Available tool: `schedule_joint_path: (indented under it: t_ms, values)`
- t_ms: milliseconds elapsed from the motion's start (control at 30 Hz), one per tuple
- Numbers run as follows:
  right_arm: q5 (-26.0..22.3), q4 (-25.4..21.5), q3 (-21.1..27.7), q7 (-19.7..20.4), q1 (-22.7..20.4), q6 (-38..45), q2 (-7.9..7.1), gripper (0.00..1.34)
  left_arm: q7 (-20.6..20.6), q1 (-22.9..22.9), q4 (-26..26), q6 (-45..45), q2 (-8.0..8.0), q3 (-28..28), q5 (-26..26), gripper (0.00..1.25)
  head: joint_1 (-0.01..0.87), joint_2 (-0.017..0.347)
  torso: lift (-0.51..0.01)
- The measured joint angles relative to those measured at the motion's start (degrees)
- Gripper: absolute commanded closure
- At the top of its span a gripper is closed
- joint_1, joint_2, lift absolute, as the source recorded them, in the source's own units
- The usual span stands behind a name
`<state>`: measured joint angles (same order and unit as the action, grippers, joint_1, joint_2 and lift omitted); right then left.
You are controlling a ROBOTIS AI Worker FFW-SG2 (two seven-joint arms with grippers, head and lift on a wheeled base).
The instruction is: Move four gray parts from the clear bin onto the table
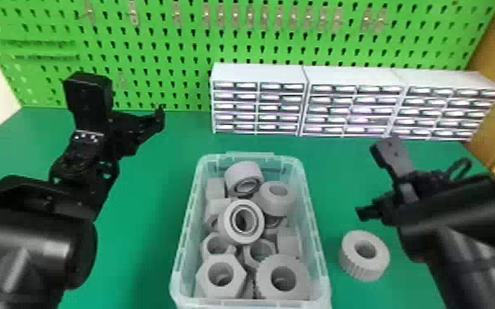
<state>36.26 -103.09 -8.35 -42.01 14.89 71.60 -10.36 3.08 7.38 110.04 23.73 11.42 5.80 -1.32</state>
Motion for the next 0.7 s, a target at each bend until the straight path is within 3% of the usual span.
schedule_joint_path:
  t_ms: [233, 700]
  values:
    - [-3.4, -3.4, -3.8, 0.0, 3.1, 2.0, -0.74, 0.52, 0.0, 0.0, 0.0, 0.0, 0.0, 0.0, 0.0, 0.11, 0.686, 0.026, -0.05]
    - [-13.6, -2.6, -12.8, 0.0, 8.6, 6.1, -0.74, 0.52, 0.0, 0.2, -0.1, 0.5, 0.0, 0.4, 0.5, 0.11, 0.686, 0.026, -0.05]
